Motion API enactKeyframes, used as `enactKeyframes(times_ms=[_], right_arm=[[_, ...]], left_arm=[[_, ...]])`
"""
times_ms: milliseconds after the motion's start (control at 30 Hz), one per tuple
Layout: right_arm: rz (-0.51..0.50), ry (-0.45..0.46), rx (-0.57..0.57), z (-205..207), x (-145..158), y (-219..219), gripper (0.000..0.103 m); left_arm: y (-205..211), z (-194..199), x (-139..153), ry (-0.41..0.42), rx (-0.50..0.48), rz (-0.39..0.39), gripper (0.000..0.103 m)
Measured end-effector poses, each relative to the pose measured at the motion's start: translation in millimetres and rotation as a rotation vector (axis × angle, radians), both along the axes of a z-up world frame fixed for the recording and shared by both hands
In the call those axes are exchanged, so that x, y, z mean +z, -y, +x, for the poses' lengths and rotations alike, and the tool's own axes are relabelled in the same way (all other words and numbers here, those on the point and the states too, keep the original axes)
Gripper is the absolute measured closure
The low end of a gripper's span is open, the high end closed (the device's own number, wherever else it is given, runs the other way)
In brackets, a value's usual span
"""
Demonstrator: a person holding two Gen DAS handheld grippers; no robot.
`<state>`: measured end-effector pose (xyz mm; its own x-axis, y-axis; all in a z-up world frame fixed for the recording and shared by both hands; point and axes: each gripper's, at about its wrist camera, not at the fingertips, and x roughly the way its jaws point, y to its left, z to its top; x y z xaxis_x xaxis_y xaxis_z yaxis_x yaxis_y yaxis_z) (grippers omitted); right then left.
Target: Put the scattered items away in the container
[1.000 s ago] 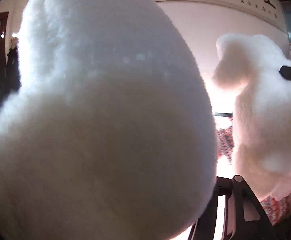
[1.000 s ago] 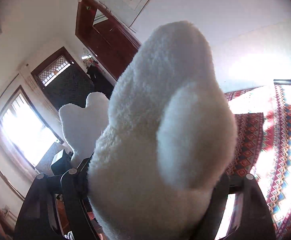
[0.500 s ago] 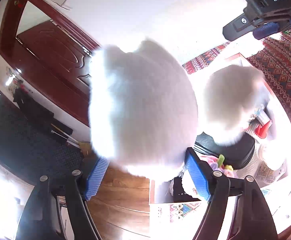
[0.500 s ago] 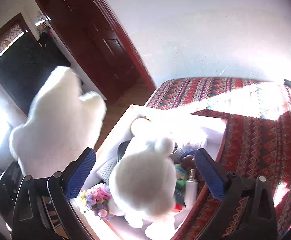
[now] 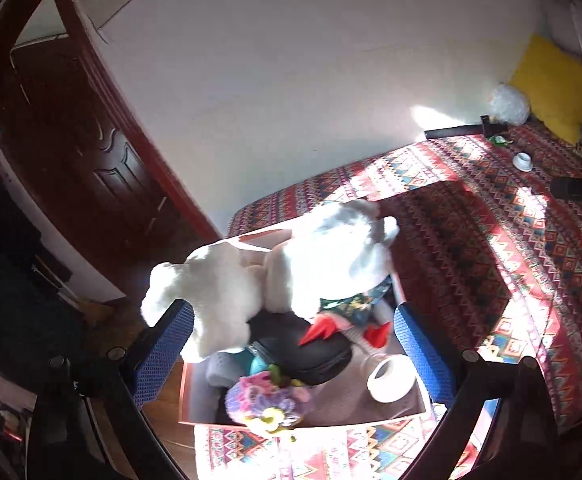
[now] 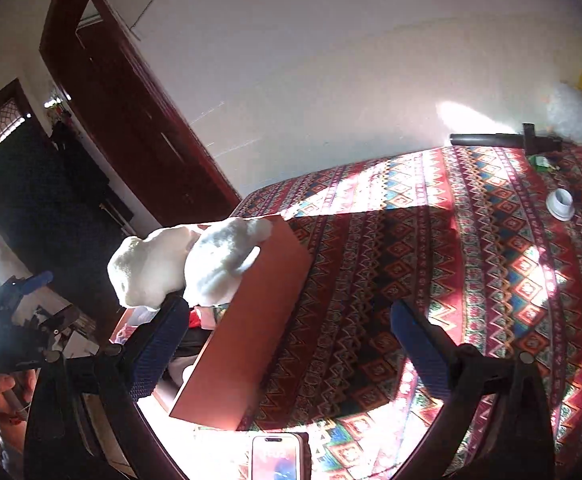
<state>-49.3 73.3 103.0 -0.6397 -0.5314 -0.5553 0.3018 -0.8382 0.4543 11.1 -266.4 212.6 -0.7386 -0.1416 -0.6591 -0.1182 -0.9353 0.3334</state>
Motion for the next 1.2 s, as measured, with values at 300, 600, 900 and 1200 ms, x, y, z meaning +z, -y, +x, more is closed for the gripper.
enactKeyframes(times_ms=[300, 600, 900, 1200], right_arm=[[0.101, 0.083, -0.582, 130.0, -61.3, -291.3, 0.002], [0.110, 0.283, -0.909, 160.5, -177.3, -477.2, 0.002], [0.338, 0.127, -0.835, 118.1, -179.6, -468.4, 0.057], [0.267, -0.051, -0.594, 104.0, -121.8, -427.6, 0.058]], left_arm=[[-272.3, -95.9, -76.6, 0.177, -0.257, 0.156, 0.001], [-464.5, -249.4, -182.2, 0.306, -0.236, 0.225, 0.001], [-536.9, -346.7, -245.8, 0.219, -0.195, 0.167, 0.021], [-458.9, -294.5, -194.9, 0.198, -0.119, 0.330, 0.041]])
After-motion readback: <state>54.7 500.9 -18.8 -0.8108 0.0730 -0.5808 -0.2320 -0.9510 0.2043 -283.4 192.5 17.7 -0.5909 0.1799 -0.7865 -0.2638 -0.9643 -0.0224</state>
